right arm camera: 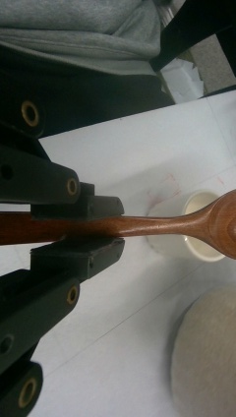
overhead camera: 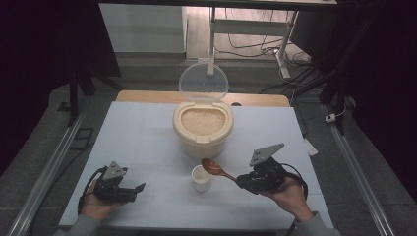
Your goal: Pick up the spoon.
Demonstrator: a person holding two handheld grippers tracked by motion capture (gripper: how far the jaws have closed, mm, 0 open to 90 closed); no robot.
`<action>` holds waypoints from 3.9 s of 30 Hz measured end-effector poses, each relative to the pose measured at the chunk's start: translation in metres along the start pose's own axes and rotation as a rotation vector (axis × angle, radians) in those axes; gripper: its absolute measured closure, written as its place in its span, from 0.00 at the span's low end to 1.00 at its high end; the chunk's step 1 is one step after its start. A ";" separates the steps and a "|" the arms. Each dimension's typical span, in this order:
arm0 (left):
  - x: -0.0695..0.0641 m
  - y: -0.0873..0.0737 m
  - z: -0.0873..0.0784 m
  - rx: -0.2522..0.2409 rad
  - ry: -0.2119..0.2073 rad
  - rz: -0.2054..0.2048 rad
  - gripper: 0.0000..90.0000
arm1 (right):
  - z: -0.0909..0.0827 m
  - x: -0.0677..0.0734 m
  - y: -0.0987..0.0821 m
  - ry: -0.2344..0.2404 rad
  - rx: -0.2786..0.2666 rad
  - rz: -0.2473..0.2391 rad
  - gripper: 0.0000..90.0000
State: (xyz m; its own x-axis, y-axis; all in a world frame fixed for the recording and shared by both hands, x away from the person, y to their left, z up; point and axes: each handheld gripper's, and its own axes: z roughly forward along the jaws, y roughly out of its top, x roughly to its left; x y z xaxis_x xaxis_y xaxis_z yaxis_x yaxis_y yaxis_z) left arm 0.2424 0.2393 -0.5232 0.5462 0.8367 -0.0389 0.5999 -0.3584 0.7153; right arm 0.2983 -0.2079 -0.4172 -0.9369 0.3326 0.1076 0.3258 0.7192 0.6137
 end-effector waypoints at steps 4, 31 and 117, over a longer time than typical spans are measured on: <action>0.000 0.000 0.000 0.000 -0.001 0.001 0.14 | 0.004 0.002 0.009 0.001 0.008 -0.030 0.88; -0.027 0.039 -0.028 -0.123 -0.068 0.122 0.16 | 0.030 0.010 0.039 0.019 0.044 -0.132 0.88; -0.121 0.129 0.021 0.104 -0.258 0.585 0.88 | 0.035 0.016 0.052 -0.106 -0.218 -0.099 0.54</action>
State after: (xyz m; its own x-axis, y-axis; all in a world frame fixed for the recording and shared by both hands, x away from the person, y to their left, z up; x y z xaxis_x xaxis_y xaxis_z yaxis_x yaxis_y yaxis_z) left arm 0.2661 0.0830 -0.4415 0.9154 0.3691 0.1606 0.2071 -0.7741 0.5982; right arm 0.3051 -0.1438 -0.4105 -0.9405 0.3377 -0.0365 0.1878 0.6065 0.7726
